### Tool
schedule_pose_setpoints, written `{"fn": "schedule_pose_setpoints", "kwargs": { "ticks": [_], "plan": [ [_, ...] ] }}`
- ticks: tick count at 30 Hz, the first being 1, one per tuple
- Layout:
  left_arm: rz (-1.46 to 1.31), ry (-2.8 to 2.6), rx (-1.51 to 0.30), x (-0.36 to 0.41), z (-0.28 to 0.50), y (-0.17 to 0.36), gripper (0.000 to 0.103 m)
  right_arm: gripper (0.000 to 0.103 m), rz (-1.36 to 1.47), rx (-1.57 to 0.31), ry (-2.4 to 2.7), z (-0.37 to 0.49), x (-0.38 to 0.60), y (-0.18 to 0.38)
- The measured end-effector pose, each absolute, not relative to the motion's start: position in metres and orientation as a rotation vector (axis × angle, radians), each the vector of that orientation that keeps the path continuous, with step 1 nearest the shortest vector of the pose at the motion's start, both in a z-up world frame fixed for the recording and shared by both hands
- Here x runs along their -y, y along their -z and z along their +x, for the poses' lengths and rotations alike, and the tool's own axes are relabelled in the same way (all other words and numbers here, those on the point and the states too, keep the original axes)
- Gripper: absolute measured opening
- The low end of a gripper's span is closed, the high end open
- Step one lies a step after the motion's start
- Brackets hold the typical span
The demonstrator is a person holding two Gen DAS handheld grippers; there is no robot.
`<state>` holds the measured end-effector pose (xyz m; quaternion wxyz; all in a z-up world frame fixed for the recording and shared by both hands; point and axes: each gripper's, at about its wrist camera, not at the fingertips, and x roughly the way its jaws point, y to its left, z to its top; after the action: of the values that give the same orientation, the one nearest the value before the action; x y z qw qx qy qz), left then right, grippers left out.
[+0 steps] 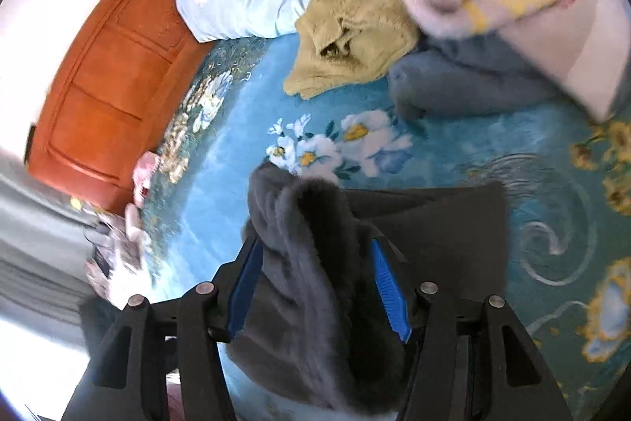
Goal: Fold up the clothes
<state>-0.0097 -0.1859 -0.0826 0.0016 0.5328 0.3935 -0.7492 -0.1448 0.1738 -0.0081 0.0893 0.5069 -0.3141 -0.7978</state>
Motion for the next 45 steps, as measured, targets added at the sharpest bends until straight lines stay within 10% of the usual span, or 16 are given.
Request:
{"fn": "schedule_pose_setpoints", "kwargs": {
  "ticks": [7,9,12,20,29,40,45],
  "plan": [
    [1.602,2.26,-1.476,0.205,-0.005,0.097,0.068,0.055,1.522,0.989,2.303,-0.162,-0.167,0.012],
    [1.591,2.232,-1.524,0.208,-0.004,0.099,0.068,0.028,1.55,0.927,2.309,-0.16,-0.161,0.006],
    [1.571,2.229,-1.573,0.21,-0.002,0.098,0.068,0.015,1.578,0.925,2.264,-0.154,-0.158,0.002],
    [1.492,2.373,-1.727,0.206,-0.003,0.081,0.068,0.013,1.372,1.258,2.013,-0.1,-0.179,-0.017],
    [1.794,2.33,-1.438,0.178,-0.014,0.095,0.068,0.012,1.639,1.24,2.173,-0.053,-0.205,0.055],
    [1.876,2.38,-1.194,0.157,-0.018,0.096,0.068,0.035,1.531,1.244,2.218,-0.027,-0.216,0.041],
    [1.878,2.367,-1.213,0.159,-0.016,0.096,0.068,0.066,1.491,1.286,2.171,-0.022,-0.208,0.05]
  ]
}}
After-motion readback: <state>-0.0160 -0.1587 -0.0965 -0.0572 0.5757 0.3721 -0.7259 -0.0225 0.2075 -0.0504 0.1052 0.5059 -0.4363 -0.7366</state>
